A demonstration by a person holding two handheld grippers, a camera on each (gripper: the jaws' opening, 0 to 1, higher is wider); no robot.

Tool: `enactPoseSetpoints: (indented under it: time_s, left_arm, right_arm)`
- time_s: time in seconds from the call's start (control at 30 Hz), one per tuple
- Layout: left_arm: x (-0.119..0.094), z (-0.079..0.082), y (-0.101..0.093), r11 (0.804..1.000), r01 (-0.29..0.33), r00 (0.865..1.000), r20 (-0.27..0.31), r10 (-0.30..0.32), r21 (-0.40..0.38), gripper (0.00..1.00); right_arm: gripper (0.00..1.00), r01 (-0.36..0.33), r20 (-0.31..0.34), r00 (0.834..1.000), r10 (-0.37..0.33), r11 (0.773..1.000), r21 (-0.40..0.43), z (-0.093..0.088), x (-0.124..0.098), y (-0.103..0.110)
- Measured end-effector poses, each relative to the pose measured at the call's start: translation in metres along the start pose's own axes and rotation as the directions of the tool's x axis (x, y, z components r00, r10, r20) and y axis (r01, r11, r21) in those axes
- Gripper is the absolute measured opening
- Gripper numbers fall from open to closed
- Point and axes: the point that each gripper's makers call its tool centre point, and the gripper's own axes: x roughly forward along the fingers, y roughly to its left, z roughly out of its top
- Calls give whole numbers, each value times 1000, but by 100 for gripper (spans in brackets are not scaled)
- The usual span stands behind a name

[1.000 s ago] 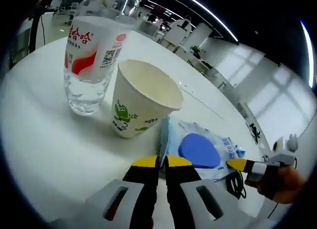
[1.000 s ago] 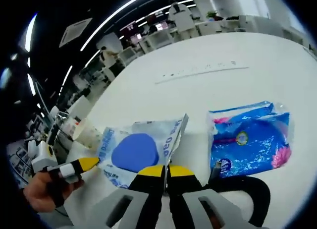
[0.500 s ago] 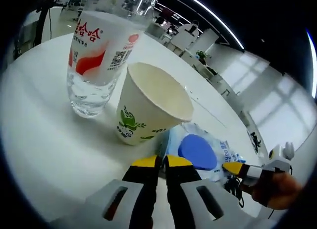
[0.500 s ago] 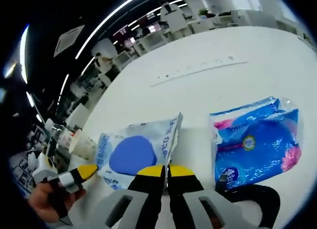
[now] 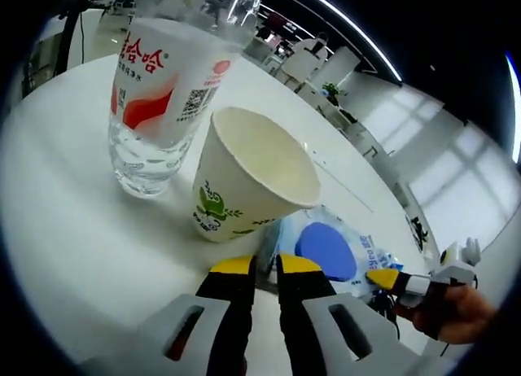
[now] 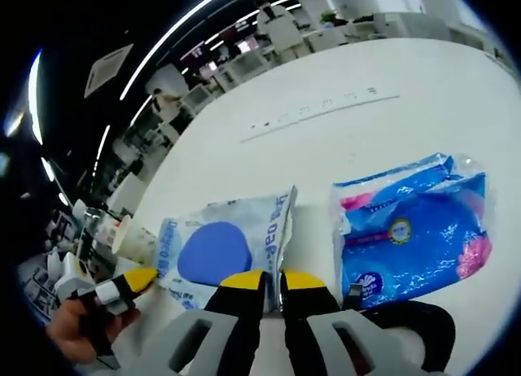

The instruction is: Arrange the tabletop items into an orderly group along one side of the table until the central work area is clear of visible clutter.

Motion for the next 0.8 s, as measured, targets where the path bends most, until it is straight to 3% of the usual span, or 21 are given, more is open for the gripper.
enactPoseSetpoints:
  time_s: [0.13,0.33,0.8]
  left_arm:
    - [-11,-5,-1,996,-14,1000,-24,16,86,12]
    - [-20,-10,6,998,-13,1000,-24,15,65,13]
    - [-46,-29,1,998,-22,1000,-21,23,57,12]
  right_arm:
    - [9,-22,-11,1000,21,999,-45,-6,-9,5]
    - [11,-16,-2,1000,16,999,-40,-2,-18,0]
    - [11,-27,-6,1000,27,999,-26,-21,-40,7]
